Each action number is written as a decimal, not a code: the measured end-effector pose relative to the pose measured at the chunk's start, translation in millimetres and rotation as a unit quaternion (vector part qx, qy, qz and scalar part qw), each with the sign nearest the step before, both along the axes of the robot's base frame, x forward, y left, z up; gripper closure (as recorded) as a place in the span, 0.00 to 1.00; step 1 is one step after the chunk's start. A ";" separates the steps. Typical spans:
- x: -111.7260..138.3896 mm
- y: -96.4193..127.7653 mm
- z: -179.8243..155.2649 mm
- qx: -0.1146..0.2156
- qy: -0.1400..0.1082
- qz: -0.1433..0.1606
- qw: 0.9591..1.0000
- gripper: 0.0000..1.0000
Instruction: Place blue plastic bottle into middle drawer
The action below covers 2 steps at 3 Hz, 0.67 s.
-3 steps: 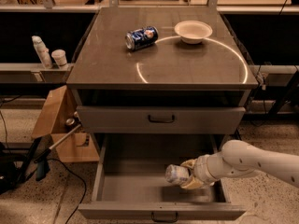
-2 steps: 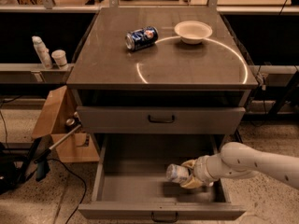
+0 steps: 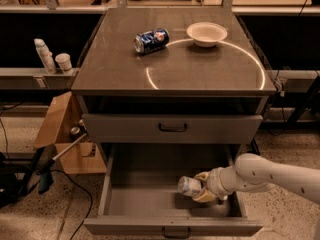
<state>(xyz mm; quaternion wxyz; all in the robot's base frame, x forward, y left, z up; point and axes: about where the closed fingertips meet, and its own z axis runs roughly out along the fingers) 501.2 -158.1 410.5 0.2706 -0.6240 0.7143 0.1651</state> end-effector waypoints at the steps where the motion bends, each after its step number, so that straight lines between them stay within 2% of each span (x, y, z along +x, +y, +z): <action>1: 0.0 0.1 0.0 0.000 0.000 0.000 1.000 0.51; 2: 0.0 0.1 -0.1 0.000 0.000 0.000 1.000 0.27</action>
Offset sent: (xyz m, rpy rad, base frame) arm 0.0000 0.0000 0.0000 0.0000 0.0000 0.0000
